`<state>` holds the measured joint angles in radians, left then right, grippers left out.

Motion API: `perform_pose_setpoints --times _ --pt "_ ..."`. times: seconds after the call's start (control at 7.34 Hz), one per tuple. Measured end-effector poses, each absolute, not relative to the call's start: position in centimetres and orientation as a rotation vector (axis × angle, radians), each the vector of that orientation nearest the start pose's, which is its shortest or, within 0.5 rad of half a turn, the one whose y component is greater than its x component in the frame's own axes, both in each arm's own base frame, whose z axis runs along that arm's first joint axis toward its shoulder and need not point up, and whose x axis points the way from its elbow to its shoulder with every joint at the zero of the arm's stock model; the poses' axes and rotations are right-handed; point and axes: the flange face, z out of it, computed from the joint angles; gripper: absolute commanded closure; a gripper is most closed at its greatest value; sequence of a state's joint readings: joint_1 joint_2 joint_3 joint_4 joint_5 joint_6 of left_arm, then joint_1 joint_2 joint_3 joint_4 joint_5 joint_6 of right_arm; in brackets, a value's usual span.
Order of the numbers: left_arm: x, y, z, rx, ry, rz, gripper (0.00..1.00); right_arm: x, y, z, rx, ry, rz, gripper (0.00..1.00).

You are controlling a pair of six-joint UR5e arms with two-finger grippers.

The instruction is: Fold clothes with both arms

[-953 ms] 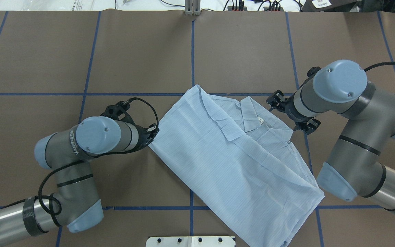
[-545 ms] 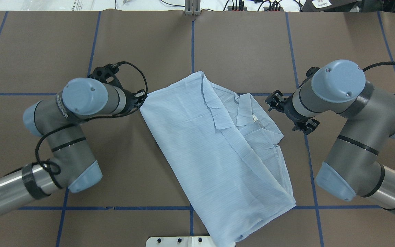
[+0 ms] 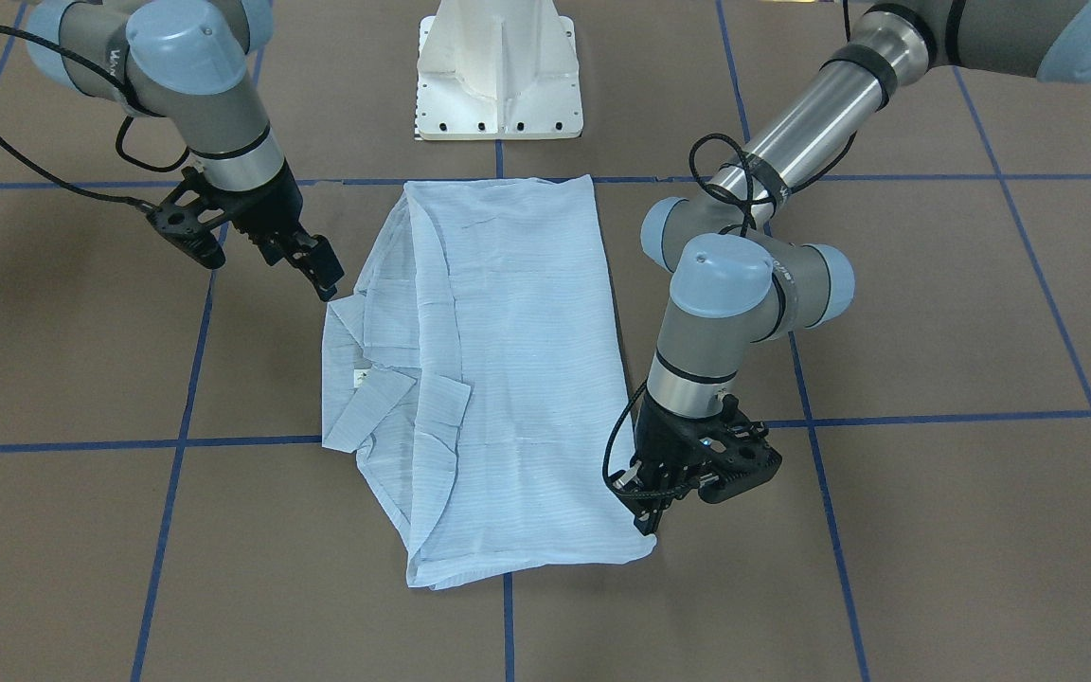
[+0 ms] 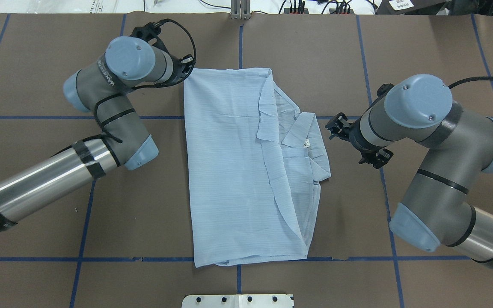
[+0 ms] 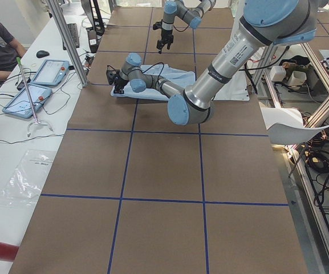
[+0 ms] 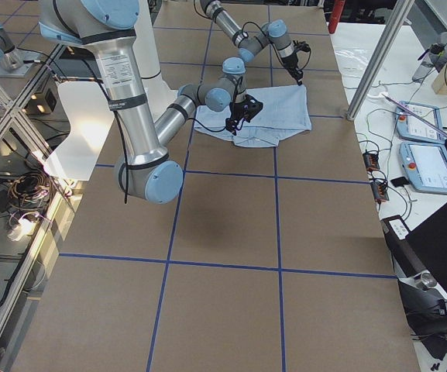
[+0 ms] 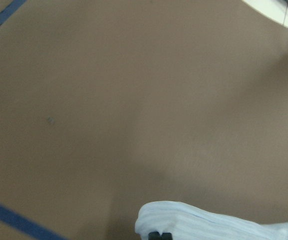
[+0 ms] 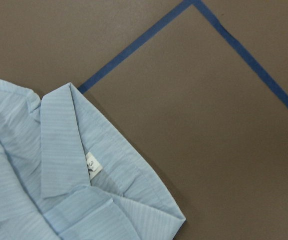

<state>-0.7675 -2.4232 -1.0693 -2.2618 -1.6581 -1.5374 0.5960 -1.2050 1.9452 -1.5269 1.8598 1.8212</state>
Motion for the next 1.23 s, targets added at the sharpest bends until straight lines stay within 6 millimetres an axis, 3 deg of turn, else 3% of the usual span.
perform_pose_setpoints --times 0.27,0.41,0.68,0.95,1.23 --pt "49.5 -66.3 27.1 0.351 1.008 -0.548 0.49 -45.0 -39.0 26.9 -0.122 -0.859 0.625 0.00" --pt "47.7 -64.2 27.7 0.329 1.040 -0.490 0.49 -47.0 -37.0 25.6 -0.129 -0.871 0.578 0.00" --pt "41.5 -57.4 29.1 0.329 1.079 -0.384 0.48 -51.7 -31.4 24.1 -0.061 -0.862 0.468 0.00" --pt "38.1 -53.8 29.9 0.327 1.066 -0.345 0.47 -54.7 -27.4 24.8 0.067 -0.768 0.223 0.00" --pt "37.1 -52.7 31.1 0.318 1.054 -0.342 0.46 -56.6 -26.8 25.8 0.149 -0.680 -0.011 0.00"
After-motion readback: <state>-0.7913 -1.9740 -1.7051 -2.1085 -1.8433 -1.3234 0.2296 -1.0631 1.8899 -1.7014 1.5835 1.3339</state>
